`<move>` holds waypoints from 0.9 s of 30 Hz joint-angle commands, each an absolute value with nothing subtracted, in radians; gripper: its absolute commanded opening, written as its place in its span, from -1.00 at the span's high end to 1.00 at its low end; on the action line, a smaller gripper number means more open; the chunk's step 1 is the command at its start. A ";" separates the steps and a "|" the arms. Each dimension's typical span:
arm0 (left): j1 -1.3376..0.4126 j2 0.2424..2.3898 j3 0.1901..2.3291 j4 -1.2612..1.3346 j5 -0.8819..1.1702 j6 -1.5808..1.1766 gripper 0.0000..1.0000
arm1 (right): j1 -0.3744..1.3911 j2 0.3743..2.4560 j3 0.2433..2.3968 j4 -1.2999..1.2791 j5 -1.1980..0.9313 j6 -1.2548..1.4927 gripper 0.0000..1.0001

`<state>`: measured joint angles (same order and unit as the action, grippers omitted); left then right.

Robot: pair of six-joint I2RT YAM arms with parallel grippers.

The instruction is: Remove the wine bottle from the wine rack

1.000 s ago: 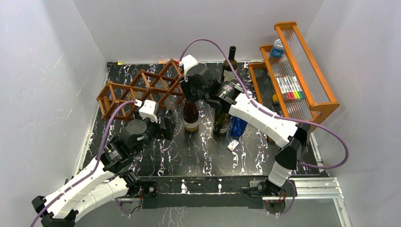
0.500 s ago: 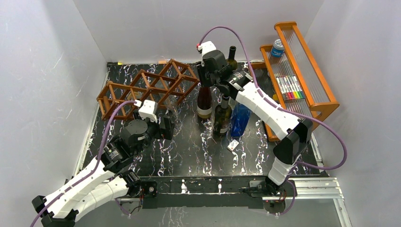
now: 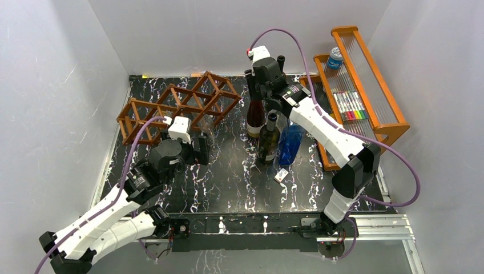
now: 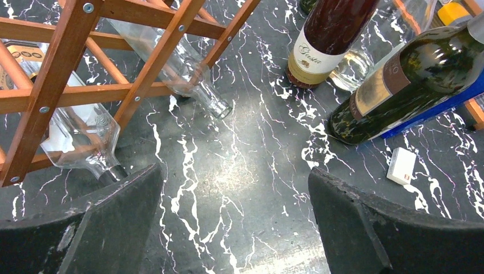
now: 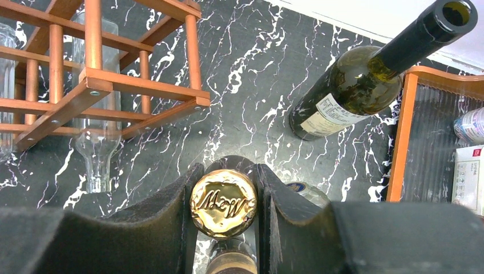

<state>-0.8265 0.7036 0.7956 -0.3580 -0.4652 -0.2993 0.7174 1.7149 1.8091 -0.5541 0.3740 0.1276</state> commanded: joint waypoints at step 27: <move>-0.668 0.828 0.929 -0.500 -0.405 -0.339 -0.96 | 0.738 1.500 1.934 -0.567 0.248 0.113 -0.96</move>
